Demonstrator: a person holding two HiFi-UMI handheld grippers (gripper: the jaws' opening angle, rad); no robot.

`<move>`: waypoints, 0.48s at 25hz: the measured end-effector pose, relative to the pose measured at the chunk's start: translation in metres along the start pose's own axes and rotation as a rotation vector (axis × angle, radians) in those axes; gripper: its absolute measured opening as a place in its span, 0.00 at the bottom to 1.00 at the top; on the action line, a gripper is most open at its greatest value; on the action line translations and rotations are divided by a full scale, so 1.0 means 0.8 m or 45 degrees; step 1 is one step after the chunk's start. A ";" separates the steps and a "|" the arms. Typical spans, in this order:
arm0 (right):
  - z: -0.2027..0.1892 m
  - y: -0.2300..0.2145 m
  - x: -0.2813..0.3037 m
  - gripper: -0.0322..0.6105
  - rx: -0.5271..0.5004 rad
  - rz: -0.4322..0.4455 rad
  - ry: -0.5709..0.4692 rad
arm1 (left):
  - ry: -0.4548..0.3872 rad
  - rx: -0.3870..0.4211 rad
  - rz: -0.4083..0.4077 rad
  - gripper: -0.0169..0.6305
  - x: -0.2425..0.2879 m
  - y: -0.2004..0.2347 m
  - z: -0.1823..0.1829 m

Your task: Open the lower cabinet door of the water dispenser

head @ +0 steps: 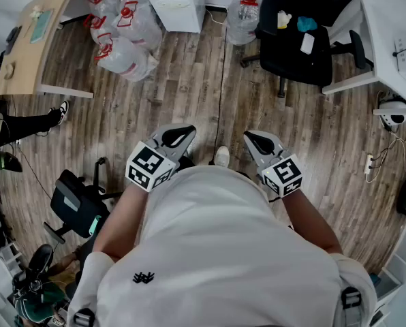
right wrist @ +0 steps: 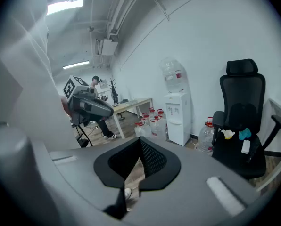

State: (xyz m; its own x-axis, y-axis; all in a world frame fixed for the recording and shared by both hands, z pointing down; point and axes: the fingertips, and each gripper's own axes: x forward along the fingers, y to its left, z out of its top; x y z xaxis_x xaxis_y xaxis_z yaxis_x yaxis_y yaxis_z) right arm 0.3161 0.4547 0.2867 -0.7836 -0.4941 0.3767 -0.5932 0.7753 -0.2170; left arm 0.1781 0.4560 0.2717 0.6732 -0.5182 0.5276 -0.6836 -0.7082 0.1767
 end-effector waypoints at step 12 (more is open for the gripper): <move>0.011 -0.021 0.078 0.05 -0.042 -0.007 0.078 | -0.058 -0.078 -0.033 0.13 0.006 0.068 -0.007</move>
State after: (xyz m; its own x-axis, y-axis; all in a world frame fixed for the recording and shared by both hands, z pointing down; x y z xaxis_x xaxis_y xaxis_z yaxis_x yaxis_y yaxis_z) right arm 0.2753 0.4075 0.3060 -0.7668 -0.4744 0.4324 -0.5904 0.7856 -0.1851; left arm 0.1427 0.4177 0.2882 0.7021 -0.5222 0.4841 -0.6806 -0.6919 0.2408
